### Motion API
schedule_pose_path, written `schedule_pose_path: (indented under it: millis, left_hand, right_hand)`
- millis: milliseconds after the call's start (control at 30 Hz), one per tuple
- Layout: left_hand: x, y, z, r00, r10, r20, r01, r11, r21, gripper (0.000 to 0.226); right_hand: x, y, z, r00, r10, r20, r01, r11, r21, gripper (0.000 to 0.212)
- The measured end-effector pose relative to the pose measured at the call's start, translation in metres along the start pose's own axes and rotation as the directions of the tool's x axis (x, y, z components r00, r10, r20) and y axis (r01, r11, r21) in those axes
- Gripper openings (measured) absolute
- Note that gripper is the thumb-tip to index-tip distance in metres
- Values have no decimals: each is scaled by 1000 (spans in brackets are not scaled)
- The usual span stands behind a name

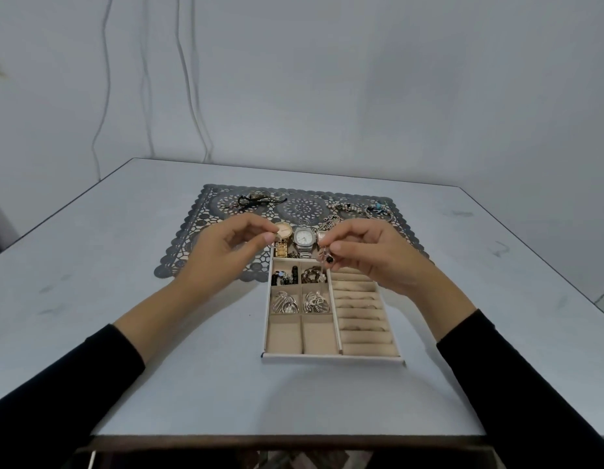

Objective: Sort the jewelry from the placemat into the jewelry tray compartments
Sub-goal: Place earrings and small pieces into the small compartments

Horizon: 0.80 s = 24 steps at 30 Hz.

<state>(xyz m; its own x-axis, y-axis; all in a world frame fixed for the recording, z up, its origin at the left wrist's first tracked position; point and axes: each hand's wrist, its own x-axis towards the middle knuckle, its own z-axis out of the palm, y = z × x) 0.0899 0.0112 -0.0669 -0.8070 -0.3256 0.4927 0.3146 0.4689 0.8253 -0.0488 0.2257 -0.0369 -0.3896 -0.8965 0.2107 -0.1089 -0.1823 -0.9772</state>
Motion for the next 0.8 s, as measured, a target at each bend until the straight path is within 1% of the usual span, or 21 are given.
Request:
schedule_pose_path:
  millis: [167, 267, 367, 500, 634, 700, 800]
  left_hand:
    - [-8, 4, 5, 1000, 19, 7, -19, 1000, 1, 12]
    - [-11, 4, 7, 1000, 29, 8, -29, 1000, 10, 11]
    - [-12, 3, 8, 1000, 28, 11, -28, 999, 20, 12]
    - [-13, 3, 7, 1000, 5, 15, -5, 1000, 2, 11]
    - [-13, 1, 4, 1000, -1, 12, 2, 1000, -17, 15]
    - [-13, 1, 4, 1000, -11, 15, 11, 1000, -23, 17]
    - [-11, 0, 3, 1000, -27, 11, 28, 999, -42, 14]
  right_hand:
    - [-9, -2, 6, 989, 28, 142, -35, 999, 42, 15]
    - [-13, -2, 9, 968, 82, 239, -83, 997, -6, 18]
    - [-16, -3, 11, 948, 135, 289, -122, 991, -63, 19]
    - [-17, -7, 13, 926, 193, 324, -140, 973, -181, 17]
    - [-17, -8, 11, 915, 252, 317, -155, 941, -302, 18]
    - [-18, -9, 10, 916, 261, 304, -155, 930, -333, 17]
    - [-17, -10, 7, 917, 275, 287, -159, 915, -370, 17]
